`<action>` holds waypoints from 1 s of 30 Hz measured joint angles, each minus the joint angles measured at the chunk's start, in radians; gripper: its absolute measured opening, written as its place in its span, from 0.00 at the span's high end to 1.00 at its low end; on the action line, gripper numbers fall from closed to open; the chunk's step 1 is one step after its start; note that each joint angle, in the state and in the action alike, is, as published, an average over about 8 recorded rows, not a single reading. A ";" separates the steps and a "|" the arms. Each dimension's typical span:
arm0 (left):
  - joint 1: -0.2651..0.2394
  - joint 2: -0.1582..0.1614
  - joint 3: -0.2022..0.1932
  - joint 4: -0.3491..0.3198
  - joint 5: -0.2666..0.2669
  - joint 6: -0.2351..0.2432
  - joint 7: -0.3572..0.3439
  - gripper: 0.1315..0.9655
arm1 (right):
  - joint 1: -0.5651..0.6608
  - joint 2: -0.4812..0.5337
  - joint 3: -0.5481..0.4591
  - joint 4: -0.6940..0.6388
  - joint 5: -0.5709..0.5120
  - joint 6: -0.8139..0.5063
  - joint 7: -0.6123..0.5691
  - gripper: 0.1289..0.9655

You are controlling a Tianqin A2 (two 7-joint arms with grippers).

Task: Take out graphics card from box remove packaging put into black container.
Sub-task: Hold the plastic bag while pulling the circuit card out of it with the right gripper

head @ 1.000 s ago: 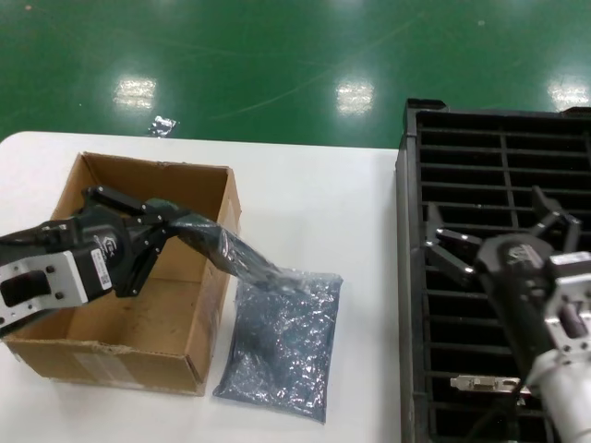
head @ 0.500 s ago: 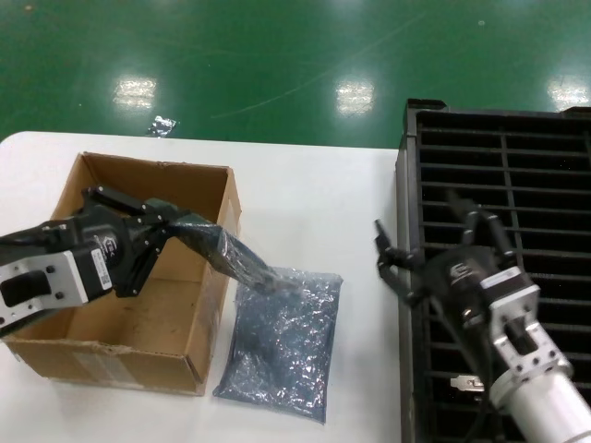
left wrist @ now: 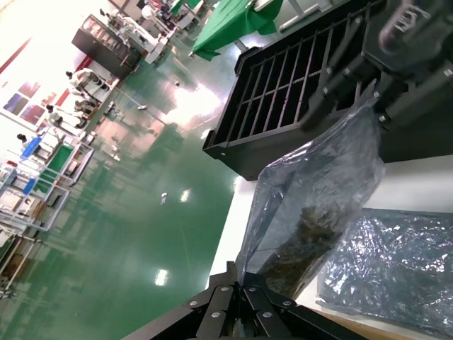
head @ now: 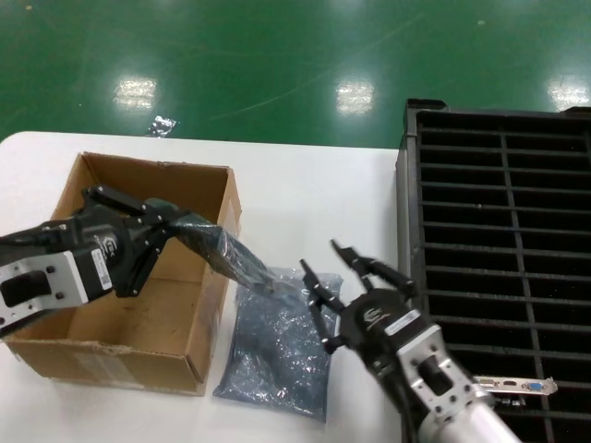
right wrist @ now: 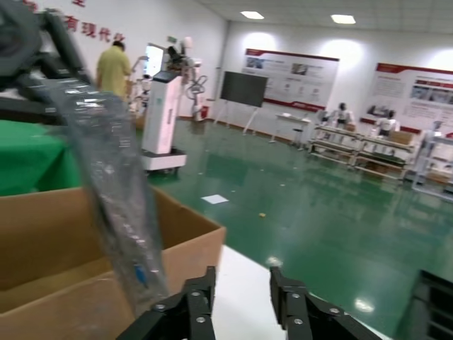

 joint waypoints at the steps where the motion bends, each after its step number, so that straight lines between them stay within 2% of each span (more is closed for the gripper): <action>1: 0.000 0.000 0.000 0.000 0.000 0.000 0.000 0.99 | 0.005 0.002 -0.015 0.001 0.011 0.006 -0.009 0.71; 3: 0.000 0.000 0.000 0.000 0.000 0.000 0.000 0.99 | 0.011 0.006 -0.039 0.006 0.030 0.019 -0.026 0.71; 11: 0.000 0.000 0.000 0.000 0.000 0.000 0.000 0.99 | 0.002 0.069 -0.096 0.072 0.117 0.090 -0.099 0.88; 20: 0.000 0.000 0.000 0.000 0.000 0.000 0.000 0.99 | 0.006 0.161 -0.173 0.170 0.233 0.138 -0.168 0.98; 30: 0.000 0.000 0.000 0.000 0.000 0.000 0.000 0.99 | 0.053 0.146 -0.217 0.161 0.251 0.099 -0.179 1.00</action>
